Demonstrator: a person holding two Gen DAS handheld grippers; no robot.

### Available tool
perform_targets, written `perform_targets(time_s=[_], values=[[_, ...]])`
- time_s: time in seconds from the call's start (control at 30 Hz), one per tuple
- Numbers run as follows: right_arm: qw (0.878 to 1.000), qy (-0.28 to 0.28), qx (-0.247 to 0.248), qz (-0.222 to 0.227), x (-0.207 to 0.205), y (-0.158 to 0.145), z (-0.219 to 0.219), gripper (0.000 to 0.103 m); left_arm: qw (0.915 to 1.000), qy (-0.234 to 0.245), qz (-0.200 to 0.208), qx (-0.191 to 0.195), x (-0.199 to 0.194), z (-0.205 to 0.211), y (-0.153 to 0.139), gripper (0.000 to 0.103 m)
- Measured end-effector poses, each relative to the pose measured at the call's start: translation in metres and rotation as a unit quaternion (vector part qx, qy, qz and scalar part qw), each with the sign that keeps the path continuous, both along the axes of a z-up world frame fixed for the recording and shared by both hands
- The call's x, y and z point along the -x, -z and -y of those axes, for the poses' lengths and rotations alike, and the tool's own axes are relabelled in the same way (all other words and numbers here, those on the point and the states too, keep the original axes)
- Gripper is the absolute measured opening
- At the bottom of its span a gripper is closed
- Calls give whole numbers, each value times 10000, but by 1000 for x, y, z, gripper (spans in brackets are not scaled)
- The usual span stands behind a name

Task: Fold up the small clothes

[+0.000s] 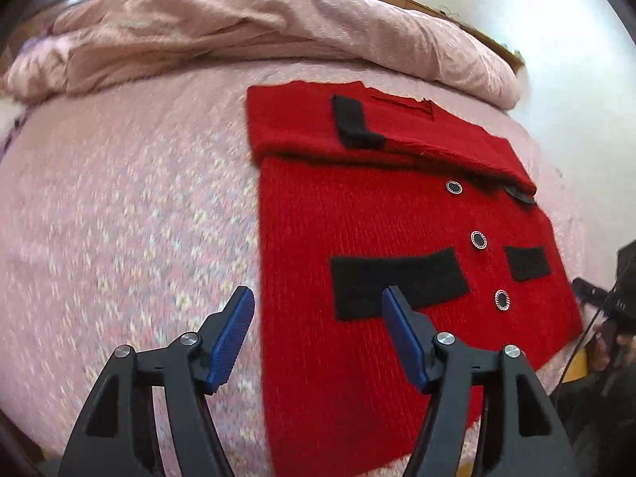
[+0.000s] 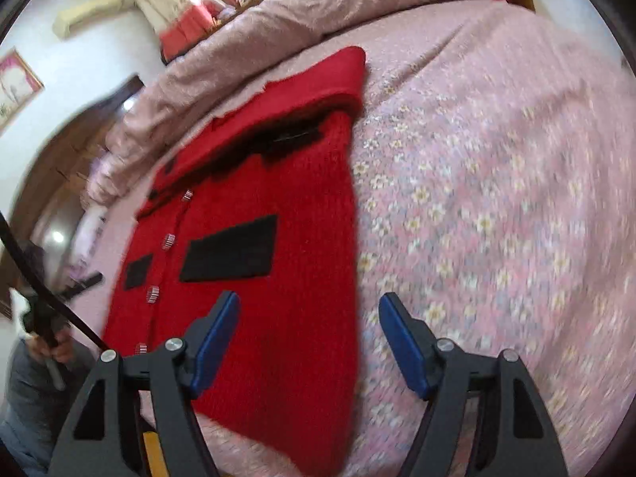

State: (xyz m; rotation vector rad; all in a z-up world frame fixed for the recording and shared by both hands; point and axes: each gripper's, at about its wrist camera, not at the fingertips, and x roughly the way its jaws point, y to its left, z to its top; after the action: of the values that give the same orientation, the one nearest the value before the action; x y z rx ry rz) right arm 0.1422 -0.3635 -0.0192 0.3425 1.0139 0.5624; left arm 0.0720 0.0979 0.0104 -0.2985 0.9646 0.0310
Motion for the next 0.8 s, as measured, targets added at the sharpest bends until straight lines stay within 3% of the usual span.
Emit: perform_targets(time_s=[0.07, 0.13, 0.27, 0.43, 0.5, 0.57, 0.6, 0.7, 0.8], values=[[9991, -7, -372, -203, 6, 7, 7, 76, 9996, -197, -178, 61, 7, -7, 9, 61], [9965, -53, -774, -319, 16, 14, 14, 76, 9994, -164, -173, 244, 13, -10, 14, 61], [9858, -101, -1576, -577, 32, 26, 26, 76, 9977, -149, -552, 362, 25, -16, 34, 61], [9807, -67, -1896, -464, 45, 28, 34, 74, 9962, 194, -259, 803, 59, -16, 39, 62], [9775, -25, -2051, -491, 47, 30, 37, 74, 9919, 315, -243, 1206, 71, -15, 38, 62], [9719, -81, -2261, -649, 46, 34, 41, 73, 9809, 393, -251, 1890, 74, -15, 42, 62], [9708, -162, -2289, -697, 46, 35, 37, 73, 9779, 347, -258, 2044, 72, -16, 44, 62], [9745, -171, -2133, -673, 44, 34, 31, 69, 9767, 208, -180, 2126, 60, -17, 46, 62], [9759, -39, -2077, -667, 45, 34, 31, 59, 9745, 40, -127, 2239, 50, -20, 46, 62]])
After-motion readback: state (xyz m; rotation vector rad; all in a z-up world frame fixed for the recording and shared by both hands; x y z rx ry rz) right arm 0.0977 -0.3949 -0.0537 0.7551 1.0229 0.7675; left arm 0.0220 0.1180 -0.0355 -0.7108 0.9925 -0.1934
